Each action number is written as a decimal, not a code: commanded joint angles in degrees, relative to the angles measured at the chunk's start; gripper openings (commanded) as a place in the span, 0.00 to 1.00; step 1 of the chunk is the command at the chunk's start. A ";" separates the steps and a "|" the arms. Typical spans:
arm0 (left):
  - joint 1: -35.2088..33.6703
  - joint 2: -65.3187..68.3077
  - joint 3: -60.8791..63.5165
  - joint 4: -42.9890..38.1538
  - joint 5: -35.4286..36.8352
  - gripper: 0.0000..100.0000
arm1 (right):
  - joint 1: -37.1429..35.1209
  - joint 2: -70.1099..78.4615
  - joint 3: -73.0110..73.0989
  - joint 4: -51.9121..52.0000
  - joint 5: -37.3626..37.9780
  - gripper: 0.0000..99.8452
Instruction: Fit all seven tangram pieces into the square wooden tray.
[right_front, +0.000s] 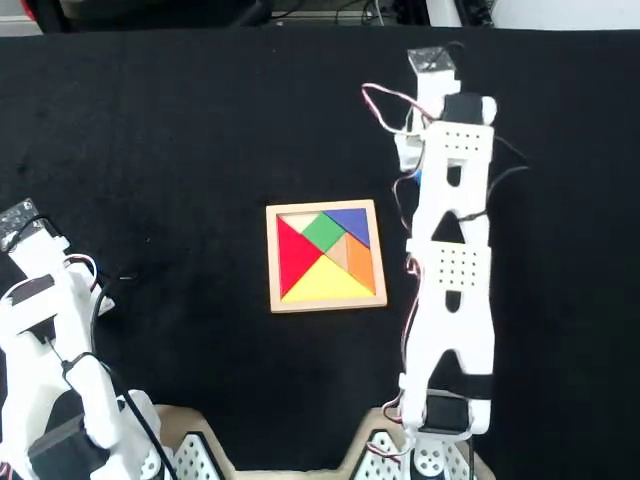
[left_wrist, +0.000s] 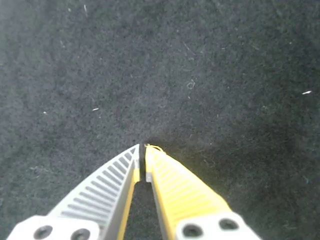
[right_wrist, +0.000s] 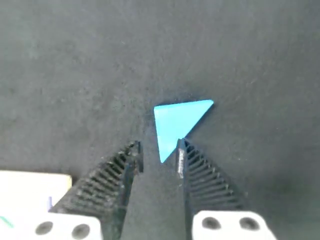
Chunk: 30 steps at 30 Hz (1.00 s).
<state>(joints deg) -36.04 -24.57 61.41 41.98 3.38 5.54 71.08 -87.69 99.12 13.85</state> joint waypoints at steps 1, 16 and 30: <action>0.66 -1.93 -0.13 -0.70 0.26 0.03 | -1.05 -9.71 4.97 2.20 0.88 0.12; 0.66 -1.93 -0.13 -0.70 0.26 0.03 | -1.93 -1.80 14.37 -24.53 -2.46 0.01; 0.66 -1.93 -0.13 -0.70 0.26 0.03 | -4.13 -1.98 12.53 -4.92 9.85 0.01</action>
<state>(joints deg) -36.04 -24.57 61.41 41.98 3.38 3.43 70.46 -72.84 89.19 21.23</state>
